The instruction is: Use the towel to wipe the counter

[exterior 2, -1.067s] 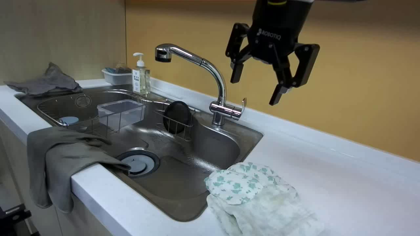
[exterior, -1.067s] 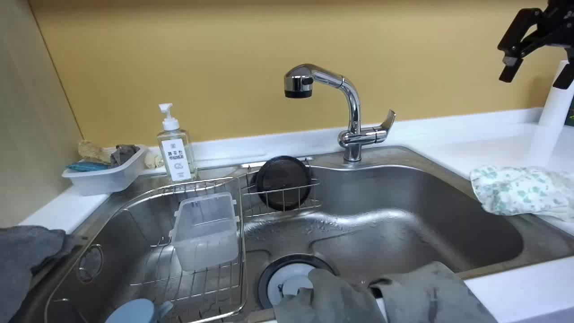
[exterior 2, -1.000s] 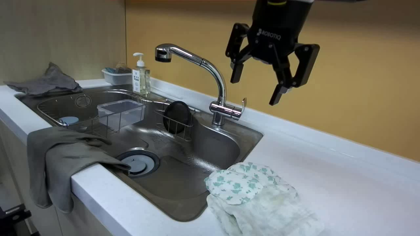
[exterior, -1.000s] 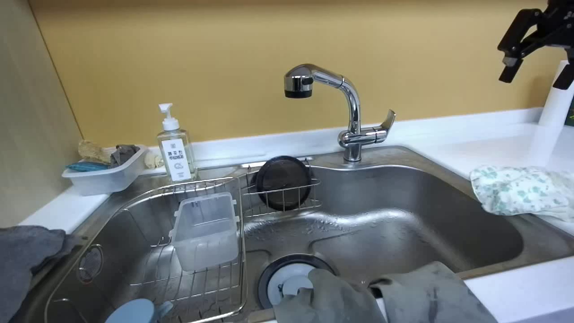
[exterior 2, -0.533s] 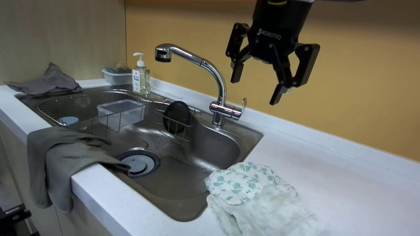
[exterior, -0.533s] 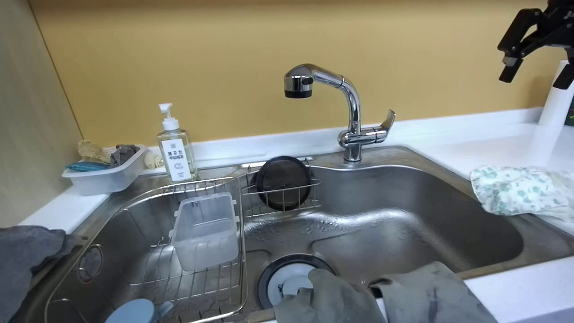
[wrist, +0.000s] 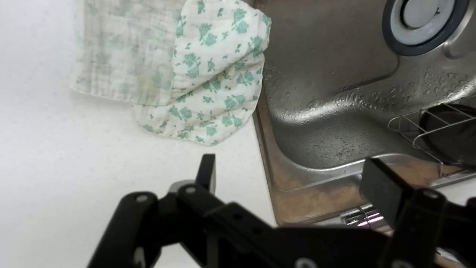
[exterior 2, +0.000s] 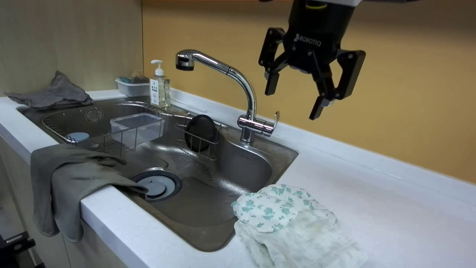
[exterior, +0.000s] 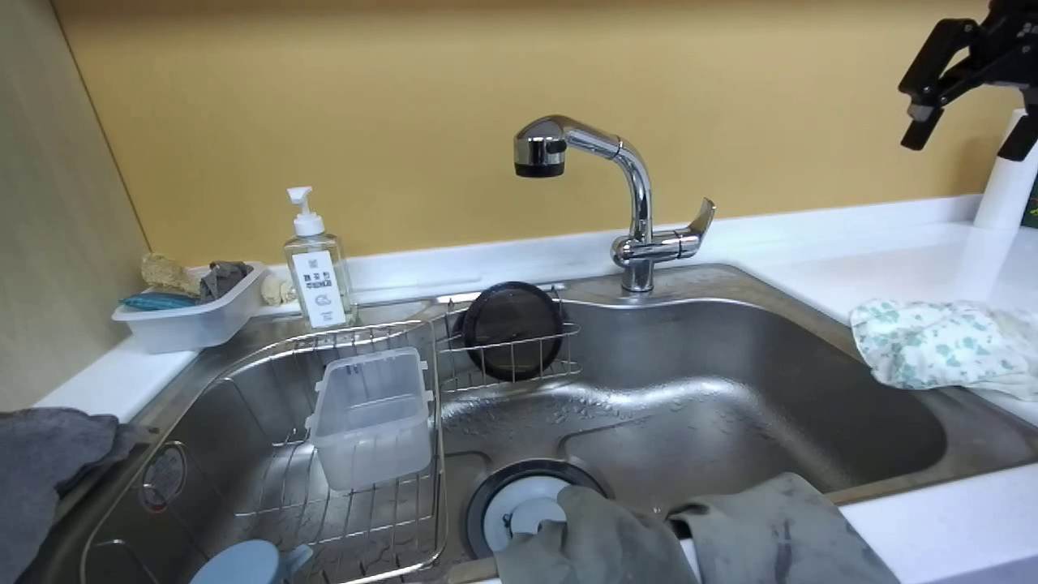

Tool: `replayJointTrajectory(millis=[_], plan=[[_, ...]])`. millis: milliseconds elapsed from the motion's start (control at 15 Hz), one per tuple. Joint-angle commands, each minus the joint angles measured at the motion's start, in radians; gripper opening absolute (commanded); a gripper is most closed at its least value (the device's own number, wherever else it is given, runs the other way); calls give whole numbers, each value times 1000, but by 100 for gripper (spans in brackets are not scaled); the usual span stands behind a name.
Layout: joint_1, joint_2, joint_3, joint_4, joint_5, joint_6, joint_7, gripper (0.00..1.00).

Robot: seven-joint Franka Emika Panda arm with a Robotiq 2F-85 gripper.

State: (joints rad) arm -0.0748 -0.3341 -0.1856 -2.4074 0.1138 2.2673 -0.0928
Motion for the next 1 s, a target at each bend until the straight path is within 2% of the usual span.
replayJointTrajectory(millis=[0,200,400,733,933], plan=[[-40,49,28,-27,-43,146,49,100],[-71,113,33,-51,-94,266,81,100],[-99,174,35,-66,-155,323,123,100],[-123,260,28,-77,-253,317,204,100],[-109,300,28,-79,-239,283,190,100]])
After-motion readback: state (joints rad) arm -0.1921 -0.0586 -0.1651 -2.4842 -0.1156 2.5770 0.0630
